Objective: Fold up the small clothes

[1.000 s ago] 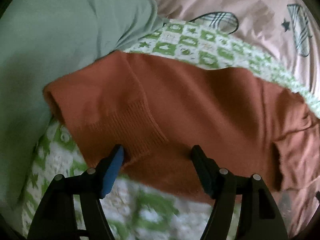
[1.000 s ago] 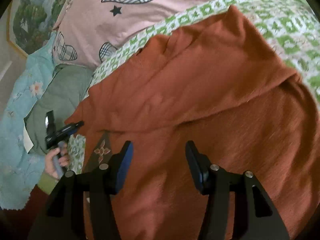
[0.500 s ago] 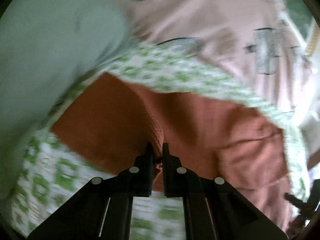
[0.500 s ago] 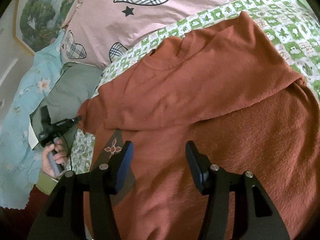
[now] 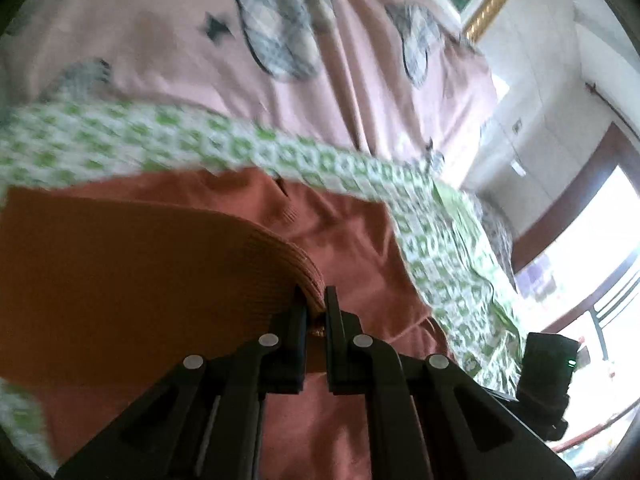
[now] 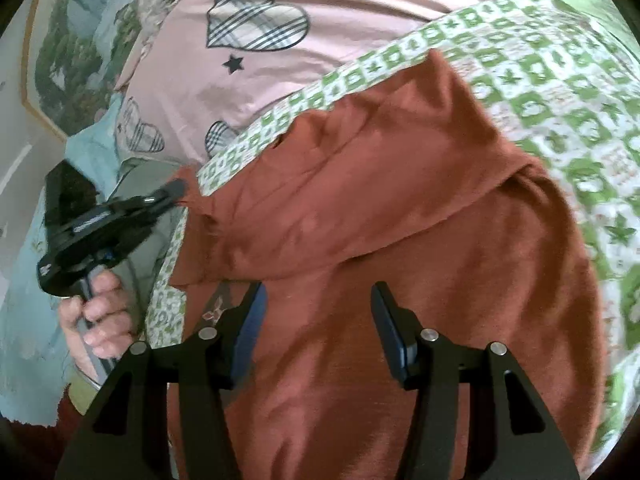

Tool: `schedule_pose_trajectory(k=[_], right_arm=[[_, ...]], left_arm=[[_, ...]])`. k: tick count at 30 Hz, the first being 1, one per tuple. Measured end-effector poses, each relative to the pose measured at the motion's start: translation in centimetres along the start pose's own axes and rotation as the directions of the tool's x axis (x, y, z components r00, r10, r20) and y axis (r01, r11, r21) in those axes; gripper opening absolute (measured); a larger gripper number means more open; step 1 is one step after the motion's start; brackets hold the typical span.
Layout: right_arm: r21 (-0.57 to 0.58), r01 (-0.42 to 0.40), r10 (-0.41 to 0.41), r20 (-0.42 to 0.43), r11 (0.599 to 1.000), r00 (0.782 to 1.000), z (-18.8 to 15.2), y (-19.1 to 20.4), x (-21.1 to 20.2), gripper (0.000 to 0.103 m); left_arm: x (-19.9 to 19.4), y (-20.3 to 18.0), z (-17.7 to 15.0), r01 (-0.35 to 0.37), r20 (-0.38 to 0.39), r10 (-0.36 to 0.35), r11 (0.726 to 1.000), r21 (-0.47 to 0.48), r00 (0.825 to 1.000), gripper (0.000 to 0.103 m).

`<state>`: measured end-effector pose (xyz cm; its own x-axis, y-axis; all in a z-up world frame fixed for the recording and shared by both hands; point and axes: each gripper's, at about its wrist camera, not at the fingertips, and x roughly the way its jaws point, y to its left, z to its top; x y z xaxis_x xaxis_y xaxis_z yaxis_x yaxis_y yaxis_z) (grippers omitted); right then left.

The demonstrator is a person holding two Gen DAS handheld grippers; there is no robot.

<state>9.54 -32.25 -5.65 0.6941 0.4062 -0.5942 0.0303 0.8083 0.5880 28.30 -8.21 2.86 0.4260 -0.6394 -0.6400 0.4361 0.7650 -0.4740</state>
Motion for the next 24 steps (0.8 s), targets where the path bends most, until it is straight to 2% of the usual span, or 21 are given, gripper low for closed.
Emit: schedule_pose_trajectory(k=[4,6,8,10,12,14,17,19,20,22,23,24], right_arm=[[0.023,0.018,-0.018,0.011,1.0,1.0,0.3,-1.3,-0.4,0.056],[0.025,0.021,-0.022,0.016,0.999,1.0,0.6,-1.6,-0.4,0.056],[0.018,0.022,-0.023,0.021,1.0,1.0,0.9,-1.5,-0.2,0.056],[0.011,0.018,-0.018,0.02,1.0,1.0,1.3,-1.3,0.3,0.056],[-0.007,0.008,-0.008,0.013,1.0,1.0,2.0,-0.8,1.2,0.056],[-0.026,0.004,-0.004,0.002,1.0,1.0,2.5,-0.2,2.3,0.056],[-0.061,-0.009,0.007,-0.028,0.998,1.0,3.6,0.7,4.9,0.056],[-0.089,-0.007,0.003,-0.045,0.996,0.999,4.3,1.4,6.8,0.056],[-0.1,0.003,-0.008,-0.05,0.995,0.999,4.6,1.6,7.7,0.056],[-0.116,0.035,-0.043,-0.061,0.993,0.997,5.3,1.8,9.7,0.056],[-0.108,0.048,-0.055,-0.069,0.993,0.996,5.7,1.8,10.6,0.056],[-0.096,0.046,-0.055,-0.087,0.994,0.995,6.1,1.6,11.6,0.056]], left_arm=[[6.2,-0.5,-0.9,-0.015,-0.086,0.014,1.0,-0.009,0.996,0.006],[8.9,0.0,-1.7,-0.038,-0.143,0.035,0.999,-0.021,0.989,0.006],[9.9,0.8,-2.6,-0.048,-0.178,0.041,0.998,-0.036,0.983,0.01],[9.4,1.5,-3.1,-0.042,-0.188,0.032,0.998,-0.053,0.982,0.015],[7.5,1.8,-3.8,-0.055,-0.169,0.045,0.997,-0.055,0.985,0.026],[4.6,2.4,-4.8,-0.099,-0.116,0.093,0.994,-0.05,0.989,0.035],[-0.4,4.5,-6.7,-0.184,-0.034,0.181,0.979,-0.091,0.983,0.039],[-3.1,6.6,-8.0,-0.272,0.001,0.275,0.951,-0.147,0.962,0.04],[-4.8,8.3,-8.9,-0.33,0.012,0.339,0.923,-0.197,0.941,0.04],[-6.8,10.9,-10.1,-0.384,0.017,0.403,0.884,-0.267,0.915,0.04],[-7.9,12.7,-10.9,-0.417,0.013,0.442,0.854,-0.312,0.897,0.04],[-8.3,13.8,-11.3,-0.428,0.005,0.456,0.838,-0.338,0.89,0.04]])
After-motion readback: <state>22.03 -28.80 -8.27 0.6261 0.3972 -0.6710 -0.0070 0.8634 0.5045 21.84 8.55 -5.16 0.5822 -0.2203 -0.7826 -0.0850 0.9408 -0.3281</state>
